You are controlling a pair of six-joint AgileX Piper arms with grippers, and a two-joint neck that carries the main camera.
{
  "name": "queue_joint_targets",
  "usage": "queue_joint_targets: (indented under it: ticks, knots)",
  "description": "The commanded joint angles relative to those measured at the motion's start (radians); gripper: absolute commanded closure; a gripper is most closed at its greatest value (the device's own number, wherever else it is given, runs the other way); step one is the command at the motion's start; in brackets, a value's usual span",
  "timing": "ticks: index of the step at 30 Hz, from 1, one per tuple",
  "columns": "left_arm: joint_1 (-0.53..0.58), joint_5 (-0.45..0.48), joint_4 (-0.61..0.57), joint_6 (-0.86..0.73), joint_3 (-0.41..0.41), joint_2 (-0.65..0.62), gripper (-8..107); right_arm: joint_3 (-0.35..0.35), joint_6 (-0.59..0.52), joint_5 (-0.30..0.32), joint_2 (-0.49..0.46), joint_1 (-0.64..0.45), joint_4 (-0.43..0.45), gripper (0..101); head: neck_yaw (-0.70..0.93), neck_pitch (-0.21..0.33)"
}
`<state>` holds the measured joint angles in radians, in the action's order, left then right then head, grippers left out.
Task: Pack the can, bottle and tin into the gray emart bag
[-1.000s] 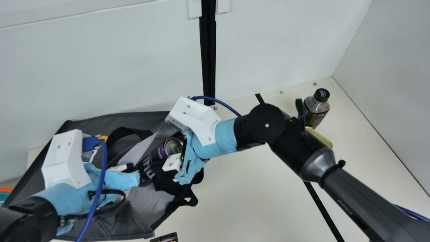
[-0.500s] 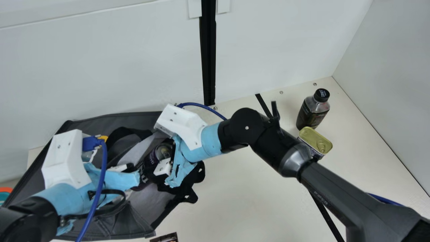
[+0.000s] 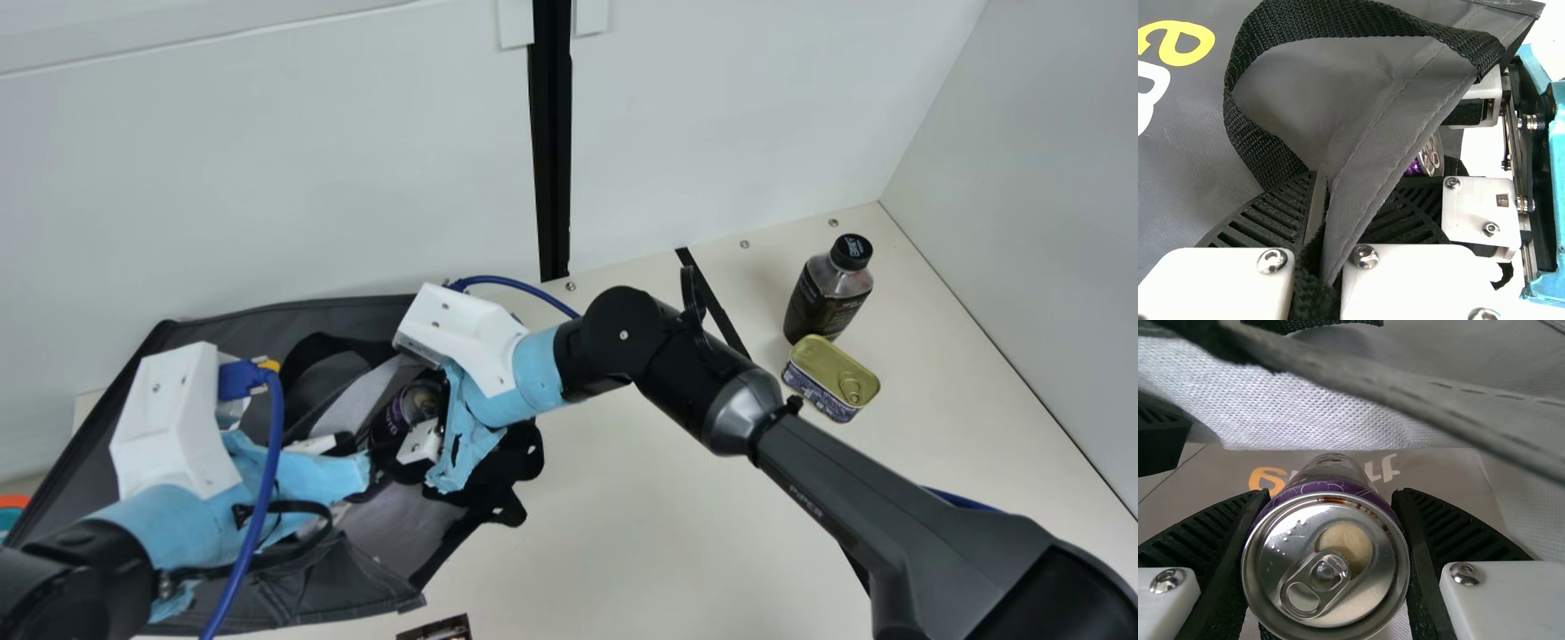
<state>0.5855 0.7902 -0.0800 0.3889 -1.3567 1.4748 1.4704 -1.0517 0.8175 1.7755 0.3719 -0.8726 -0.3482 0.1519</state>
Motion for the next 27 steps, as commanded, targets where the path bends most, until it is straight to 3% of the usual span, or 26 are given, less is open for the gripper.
queue_joint_targets:
  ticks: [1,18,27]
  knots:
    - [0.0,0.0,0.0,0.0,0.0,0.0,89,0.003,-0.003,0.005,0.002,-0.003,-0.001,67,-0.001,0.023]
    - [0.0,0.0,0.0,0.0,0.0,0.0,89,0.017,-0.036,0.028,-0.006,-0.05,-0.017,11,-0.001,0.023]
    - [0.0,0.0,0.0,0.0,0.0,0.0,89,0.006,-0.048,0.043,-0.034,-0.077,-0.024,10,-0.001,0.023]
